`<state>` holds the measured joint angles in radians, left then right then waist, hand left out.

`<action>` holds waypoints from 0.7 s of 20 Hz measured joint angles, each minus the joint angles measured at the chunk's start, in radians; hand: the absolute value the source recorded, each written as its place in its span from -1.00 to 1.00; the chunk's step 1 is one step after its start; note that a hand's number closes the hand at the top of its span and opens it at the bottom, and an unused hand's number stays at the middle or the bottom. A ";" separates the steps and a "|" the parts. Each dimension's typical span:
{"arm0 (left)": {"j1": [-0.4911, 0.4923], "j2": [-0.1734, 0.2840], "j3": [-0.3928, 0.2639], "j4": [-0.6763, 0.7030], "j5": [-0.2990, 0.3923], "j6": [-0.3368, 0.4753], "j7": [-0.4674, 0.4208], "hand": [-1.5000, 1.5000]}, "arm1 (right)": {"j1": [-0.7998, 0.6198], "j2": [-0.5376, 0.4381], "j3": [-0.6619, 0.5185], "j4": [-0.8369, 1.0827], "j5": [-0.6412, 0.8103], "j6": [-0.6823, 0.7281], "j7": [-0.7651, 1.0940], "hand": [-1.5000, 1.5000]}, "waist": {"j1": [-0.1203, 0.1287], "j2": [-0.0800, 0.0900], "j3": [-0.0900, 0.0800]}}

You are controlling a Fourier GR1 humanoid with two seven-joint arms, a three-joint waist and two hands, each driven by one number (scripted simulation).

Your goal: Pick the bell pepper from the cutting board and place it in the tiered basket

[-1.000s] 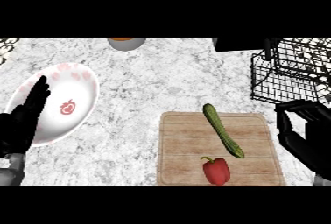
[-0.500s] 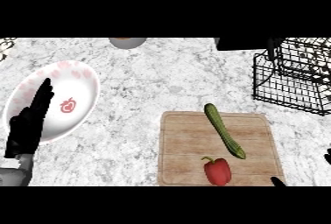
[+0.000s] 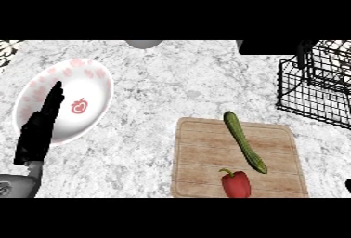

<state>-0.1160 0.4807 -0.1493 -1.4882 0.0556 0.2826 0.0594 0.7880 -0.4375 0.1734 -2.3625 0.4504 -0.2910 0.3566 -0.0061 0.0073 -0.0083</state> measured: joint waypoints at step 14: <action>-0.046 -0.020 0.000 0.041 -0.011 -0.035 -0.007 0.00 | -0.387 -0.094 0.176 0.008 0.048 0.159 0.677 -1.00 | 0.034 0.000 0.002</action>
<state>-0.1617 0.4611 -0.1491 -1.4469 0.0444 0.2476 0.0520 0.4013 -0.5315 0.3492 -2.3546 0.4982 -0.1325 1.0339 0.0282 0.0077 -0.0062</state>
